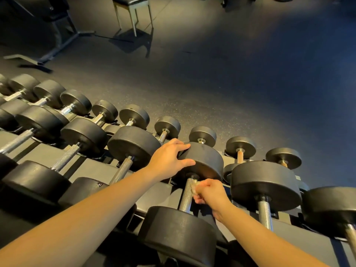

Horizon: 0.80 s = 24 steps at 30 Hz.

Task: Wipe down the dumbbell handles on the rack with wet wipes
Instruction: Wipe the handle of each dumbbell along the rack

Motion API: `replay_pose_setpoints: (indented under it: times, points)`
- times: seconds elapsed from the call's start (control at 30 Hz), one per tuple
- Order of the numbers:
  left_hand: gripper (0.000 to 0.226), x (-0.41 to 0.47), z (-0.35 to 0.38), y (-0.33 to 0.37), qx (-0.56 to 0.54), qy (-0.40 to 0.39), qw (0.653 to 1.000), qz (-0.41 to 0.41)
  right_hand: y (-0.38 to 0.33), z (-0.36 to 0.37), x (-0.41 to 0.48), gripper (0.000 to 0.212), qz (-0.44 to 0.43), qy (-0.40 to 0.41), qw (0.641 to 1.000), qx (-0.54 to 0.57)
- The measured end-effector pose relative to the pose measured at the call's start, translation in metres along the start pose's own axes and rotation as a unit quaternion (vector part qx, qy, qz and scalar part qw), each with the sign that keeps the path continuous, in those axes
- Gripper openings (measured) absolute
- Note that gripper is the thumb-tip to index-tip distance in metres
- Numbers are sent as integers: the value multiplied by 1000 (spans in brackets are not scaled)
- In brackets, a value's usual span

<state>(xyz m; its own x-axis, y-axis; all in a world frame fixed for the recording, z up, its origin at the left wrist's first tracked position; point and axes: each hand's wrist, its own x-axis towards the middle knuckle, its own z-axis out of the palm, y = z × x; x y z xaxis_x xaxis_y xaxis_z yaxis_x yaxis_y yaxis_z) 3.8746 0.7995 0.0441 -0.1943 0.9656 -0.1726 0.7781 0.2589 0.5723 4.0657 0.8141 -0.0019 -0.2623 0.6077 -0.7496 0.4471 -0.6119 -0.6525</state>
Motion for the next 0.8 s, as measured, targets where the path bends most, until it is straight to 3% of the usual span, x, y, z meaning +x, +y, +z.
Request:
replay_pose_setpoints:
  times: [0.07, 0.13, 0.27, 0.33, 0.43, 0.53, 0.6, 0.67, 0.73, 0.8]
  points:
    - [66, -3, -2, 4, -16, -16, 1000, -17, -1, 7, 13, 9, 94, 44, 984, 147]
    - [63, -9, -4, 8, -18, -34, 999, -35, -2, 12, 21, 16, 159, 42, 968, 191]
    - [59, -28, -8, 13, -18, -39, 996, -76, 6, 10, 14, 24, 235, -64, 959, 142]
    - [59, -41, -6, 15, -19, -39, 995, -90, 11, 6, 6, 27, 234, -136, 961, 55]
    - [58, -60, -2, 21, -24, -28, 991, -132, 5, 1, -6, 33, 148, -178, 965, -121]
    - [50, -80, 2, 25, -16, -32, 982, -188, -4, -3, -4, 30, -18, -95, 969, -229]
    - [43, -95, 4, 26, -12, -42, 974, -223, -4, -8, 2, 30, -176, -18, 913, -367]
    - [37, -111, 9, 25, -14, -33, 967, -251, -2, -12, 2, 15, -295, -3, 867, -402]
    - [32, -126, 16, 26, -14, 5, 959, -284, -3, -11, 2, 3, -342, -34, 858, -382]
    - [35, -137, 25, 27, -9, 50, 946, -319, -4, -9, 2, 7, -349, -102, 845, -392]
